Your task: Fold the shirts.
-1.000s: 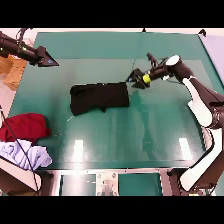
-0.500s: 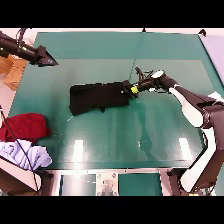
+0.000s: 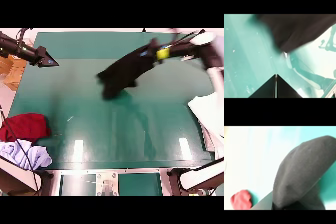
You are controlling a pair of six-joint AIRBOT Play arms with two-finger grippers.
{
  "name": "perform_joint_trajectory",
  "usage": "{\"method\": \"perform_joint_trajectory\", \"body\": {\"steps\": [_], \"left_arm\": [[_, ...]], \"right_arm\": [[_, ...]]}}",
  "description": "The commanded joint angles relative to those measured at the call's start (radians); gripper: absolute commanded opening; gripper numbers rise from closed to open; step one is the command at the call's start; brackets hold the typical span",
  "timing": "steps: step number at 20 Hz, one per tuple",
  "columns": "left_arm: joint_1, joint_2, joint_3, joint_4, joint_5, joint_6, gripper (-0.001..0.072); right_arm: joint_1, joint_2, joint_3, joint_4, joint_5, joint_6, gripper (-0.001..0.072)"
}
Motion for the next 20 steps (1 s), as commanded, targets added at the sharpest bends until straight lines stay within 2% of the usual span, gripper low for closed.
{"method": "perform_joint_trajectory", "body": {"steps": [1, 8, 12, 16, 18, 20], "left_arm": [[0.000, 0.000, 0.000, 0.000, -0.008, -0.001, 0.0022], [0.000, 0.000, 0.000, 0.000, -0.008, -0.001, 0.0023], [-0.003, 0.000, 0.000, 0.000, -0.008, 0.000, 0.0023], [-0.003, 0.000, 0.000, 0.000, -0.023, 0.000, 0.0022], [-0.003, 0.000, 0.000, 0.000, -0.027, 0.003, 0.0023], [-0.003, 0.000, 0.000, 0.000, -0.029, 0.013, 0.0022]], "right_arm": [[-0.236, 0.156, 0.039, -0.124, 0.118, 0.081, 0.0020], [-0.744, 0.273, 0.039, -0.259, 0.227, 0.138, 0.0021], [-0.924, 0.314, 0.018, -0.488, 0.393, 0.221, 0.0020], [-1.008, 0.447, -0.187, -0.769, 0.493, 0.330, 0.0020], [-1.047, 0.502, -0.333, -0.856, 0.525, 0.376, 0.0021], [-1.082, 0.518, -0.478, -0.900, 0.521, 0.377, 0.0021]]}}
